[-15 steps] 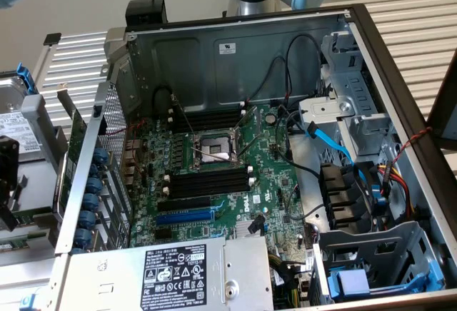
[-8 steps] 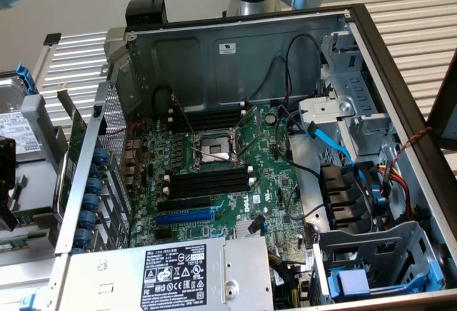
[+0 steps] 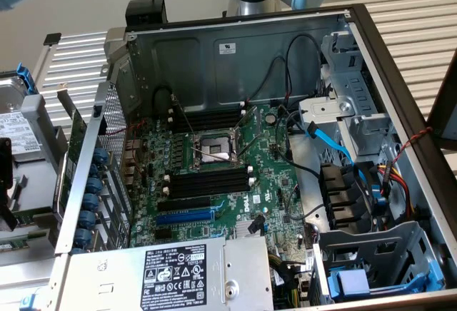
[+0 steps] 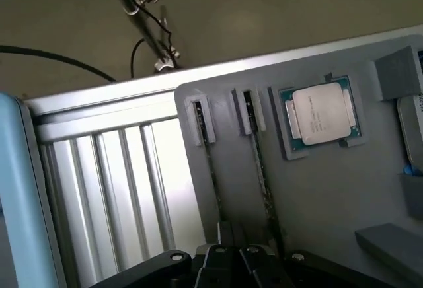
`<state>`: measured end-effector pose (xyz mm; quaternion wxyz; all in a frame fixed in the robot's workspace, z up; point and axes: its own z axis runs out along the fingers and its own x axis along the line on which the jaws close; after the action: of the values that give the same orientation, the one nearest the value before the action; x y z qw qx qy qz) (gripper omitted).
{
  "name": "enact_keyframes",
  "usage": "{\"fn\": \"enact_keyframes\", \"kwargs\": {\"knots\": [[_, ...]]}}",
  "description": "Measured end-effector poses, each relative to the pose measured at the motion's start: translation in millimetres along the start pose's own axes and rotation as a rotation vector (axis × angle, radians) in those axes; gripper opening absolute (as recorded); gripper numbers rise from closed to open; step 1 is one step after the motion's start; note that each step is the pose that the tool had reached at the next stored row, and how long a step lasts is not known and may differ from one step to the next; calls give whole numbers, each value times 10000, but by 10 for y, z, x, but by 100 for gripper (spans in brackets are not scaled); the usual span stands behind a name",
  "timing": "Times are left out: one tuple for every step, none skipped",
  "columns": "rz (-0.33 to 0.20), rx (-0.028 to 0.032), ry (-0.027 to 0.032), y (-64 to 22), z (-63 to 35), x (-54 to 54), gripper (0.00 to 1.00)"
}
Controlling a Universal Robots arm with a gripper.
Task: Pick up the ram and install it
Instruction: 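Pick up the ram and move it above insertion slot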
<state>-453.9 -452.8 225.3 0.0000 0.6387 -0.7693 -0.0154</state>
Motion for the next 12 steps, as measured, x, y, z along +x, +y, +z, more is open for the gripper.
{"fn": "enact_keyframes", "kwargs": {"knots": [[-179, -3, 4, 0, 1, 0, 11], [-366, -7, 8, 0, 1, 0, 11], [-550, -11, 13, 0, 2, 0, 11], [-730, -15, 17, 1, 2, 0, 11], [-906, -18, 21, 1, 3, -1, 11], [-1073, -20, 25, 1, 4, -1, 11], [-1236, -23, 28, 1, 4, -2, 11], [-1388, -25, 30, 1, 6, -3, 11], [-1543, -27, 34, 2, 7, -4, 11], [-1679, -31, 38, 2, 6, -6, 11], [-1804, -35, 41, 2, 6, -8, 11], [-1911, -38, 44, 3, 6, -11, 11]]}}
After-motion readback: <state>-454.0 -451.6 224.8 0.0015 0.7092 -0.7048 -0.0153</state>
